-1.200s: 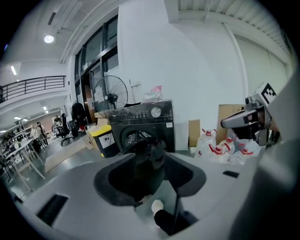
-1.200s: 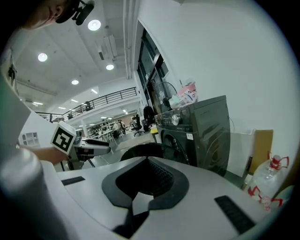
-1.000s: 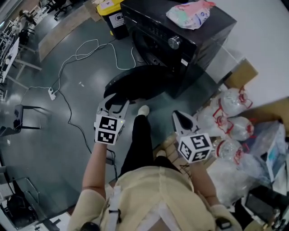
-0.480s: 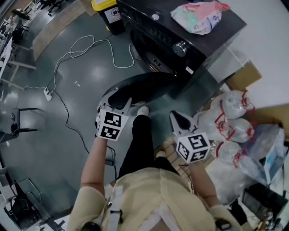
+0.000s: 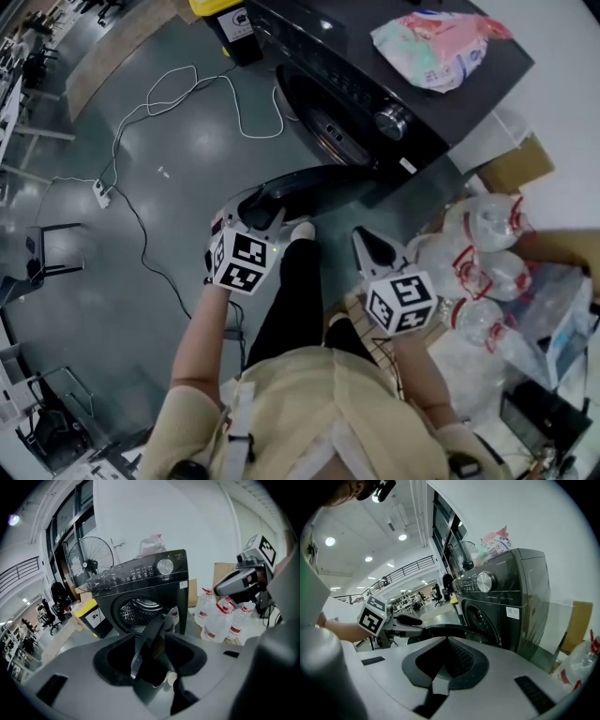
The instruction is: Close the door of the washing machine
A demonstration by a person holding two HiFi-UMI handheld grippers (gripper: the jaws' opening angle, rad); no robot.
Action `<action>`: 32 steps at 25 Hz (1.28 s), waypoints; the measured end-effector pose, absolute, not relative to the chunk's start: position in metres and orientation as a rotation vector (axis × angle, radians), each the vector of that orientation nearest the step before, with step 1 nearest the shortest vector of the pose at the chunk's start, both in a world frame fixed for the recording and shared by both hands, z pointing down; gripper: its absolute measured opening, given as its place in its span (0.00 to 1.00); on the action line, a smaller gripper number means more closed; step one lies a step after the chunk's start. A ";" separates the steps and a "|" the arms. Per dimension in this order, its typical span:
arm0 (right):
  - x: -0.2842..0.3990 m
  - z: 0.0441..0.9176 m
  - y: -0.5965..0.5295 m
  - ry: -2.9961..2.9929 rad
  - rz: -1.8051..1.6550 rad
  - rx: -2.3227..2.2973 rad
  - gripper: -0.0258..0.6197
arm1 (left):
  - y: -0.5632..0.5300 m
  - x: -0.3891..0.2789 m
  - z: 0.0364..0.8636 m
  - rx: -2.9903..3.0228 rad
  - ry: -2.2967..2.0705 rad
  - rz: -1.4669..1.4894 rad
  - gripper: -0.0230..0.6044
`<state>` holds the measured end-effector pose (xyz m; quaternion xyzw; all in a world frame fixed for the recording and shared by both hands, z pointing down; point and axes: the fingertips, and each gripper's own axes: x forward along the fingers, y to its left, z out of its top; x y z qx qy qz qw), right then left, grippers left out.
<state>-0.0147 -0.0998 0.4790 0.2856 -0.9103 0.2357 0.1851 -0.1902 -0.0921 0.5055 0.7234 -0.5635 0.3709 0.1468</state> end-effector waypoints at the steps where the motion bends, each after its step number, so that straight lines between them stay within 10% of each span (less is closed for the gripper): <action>1: -0.019 0.479 -0.103 -2.562 0.667 0.801 0.05 | -0.094 -0.191 0.506 2.083 -1.606 1.072 0.33; 32: -0.052 0.496 -0.136 -2.496 0.711 0.811 0.05 | -0.133 -0.219 0.527 2.125 -1.385 1.205 0.33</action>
